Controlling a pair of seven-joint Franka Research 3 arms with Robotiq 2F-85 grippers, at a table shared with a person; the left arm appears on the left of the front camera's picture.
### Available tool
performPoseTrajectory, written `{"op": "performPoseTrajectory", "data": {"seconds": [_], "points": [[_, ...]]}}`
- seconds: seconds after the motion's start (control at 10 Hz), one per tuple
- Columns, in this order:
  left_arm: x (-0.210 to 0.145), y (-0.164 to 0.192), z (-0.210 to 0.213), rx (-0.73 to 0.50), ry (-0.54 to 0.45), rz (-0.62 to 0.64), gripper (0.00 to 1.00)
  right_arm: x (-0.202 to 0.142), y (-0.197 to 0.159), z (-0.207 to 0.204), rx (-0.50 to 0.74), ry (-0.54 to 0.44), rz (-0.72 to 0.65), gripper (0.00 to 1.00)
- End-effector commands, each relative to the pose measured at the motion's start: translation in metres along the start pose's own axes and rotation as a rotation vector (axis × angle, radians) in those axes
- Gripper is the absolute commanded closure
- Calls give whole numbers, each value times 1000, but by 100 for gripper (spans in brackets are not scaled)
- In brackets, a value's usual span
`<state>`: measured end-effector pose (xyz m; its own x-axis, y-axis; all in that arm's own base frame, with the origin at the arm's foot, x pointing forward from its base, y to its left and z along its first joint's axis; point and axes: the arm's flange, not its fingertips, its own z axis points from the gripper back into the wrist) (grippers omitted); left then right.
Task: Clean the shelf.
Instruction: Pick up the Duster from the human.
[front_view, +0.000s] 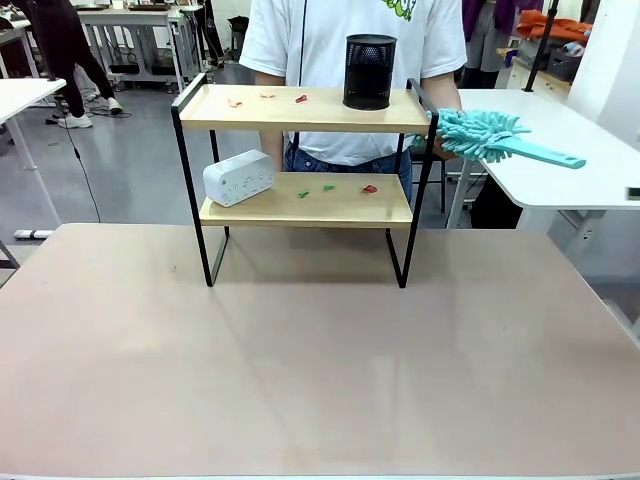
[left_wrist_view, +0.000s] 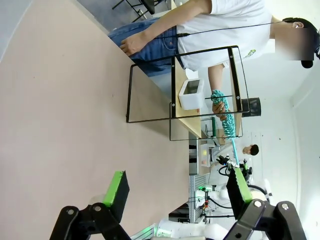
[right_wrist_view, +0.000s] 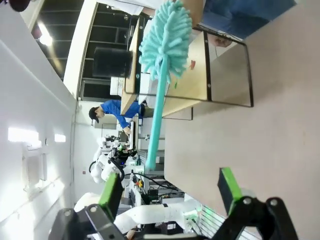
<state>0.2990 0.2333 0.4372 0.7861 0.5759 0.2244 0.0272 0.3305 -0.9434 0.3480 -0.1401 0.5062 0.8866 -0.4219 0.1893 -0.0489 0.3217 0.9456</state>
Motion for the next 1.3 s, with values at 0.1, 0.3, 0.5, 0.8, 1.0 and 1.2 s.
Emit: {"op": "performPoseTrajectory", "data": {"seconds": [0.1, 0.3, 0.5, 0.8, 1.0, 1.2], "points": [[-1, -2, 2, -8, 6, -8, 0, 56, -10, -67, 12, 10, -83, 0], [-1, -2, 2, -8, 6, -8, 0, 65, -7, -113, 27, 47, -179, 0], [-1, -2, 2, -8, 6, -8, 0, 70, 0, -139, 22, 40, -263, 0], [-1, -2, 2, -8, 6, -8, 0, 74, 8, -150, -24, 51, -283, 0], [-1, -2, 2, -8, 6, -8, 0, 74, 6, -144, -27, 50, -282, 0], [-1, -2, 2, -8, 6, -8, 0, 72, 5, -142, -27, 48, -270, 0]]}}
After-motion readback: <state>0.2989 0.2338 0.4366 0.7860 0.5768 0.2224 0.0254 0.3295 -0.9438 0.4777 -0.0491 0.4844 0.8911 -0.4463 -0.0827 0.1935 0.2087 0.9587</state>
